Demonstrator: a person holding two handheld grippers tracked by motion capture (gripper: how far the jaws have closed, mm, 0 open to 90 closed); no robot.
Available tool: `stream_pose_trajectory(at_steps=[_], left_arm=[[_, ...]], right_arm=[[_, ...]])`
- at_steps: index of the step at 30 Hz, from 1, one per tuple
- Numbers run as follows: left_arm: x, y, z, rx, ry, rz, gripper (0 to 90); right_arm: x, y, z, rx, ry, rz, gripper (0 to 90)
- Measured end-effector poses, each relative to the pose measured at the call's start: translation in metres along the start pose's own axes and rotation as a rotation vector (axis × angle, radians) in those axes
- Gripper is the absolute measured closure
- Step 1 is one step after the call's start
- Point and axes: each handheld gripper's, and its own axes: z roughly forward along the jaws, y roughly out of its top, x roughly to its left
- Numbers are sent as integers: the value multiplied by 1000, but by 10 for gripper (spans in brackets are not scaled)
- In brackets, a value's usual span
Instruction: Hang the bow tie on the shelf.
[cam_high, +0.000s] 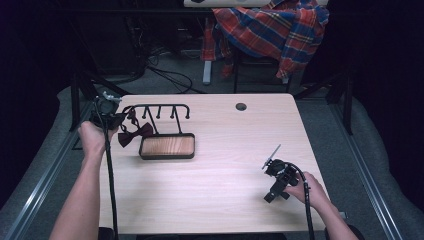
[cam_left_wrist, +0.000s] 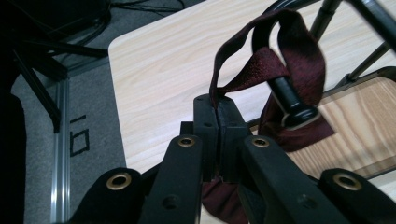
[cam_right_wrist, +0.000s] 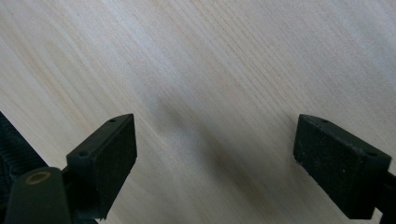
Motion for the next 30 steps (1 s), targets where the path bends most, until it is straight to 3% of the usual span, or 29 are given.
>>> stream_pose_trajectory(at_steps=[6, 13, 17, 21, 27, 30], left_arm=[[3, -1, 5, 5, -17, -11, 859], [8, -2, 10, -12, -8, -20, 878], [8, -3, 15, -3, -34, -32, 868], [6, -4, 16, -2, -65, -54, 733], [5, -7, 14, 11, -55, -50, 540], [10, -12, 12, 41, -29, -59, 476]], right_arm=[[-1, 0, -1, 9, 0, -4, 131], [-2, 1, 0, 8, 1, 1, 131], [-2, 1, 0, 0, 0, -7, 130], [0, 1, -1, -2, 2, -17, 130], [0, 0, 0, -10, -4, 3, 130], [0, 2, -1, -3, -7, -8, 130]])
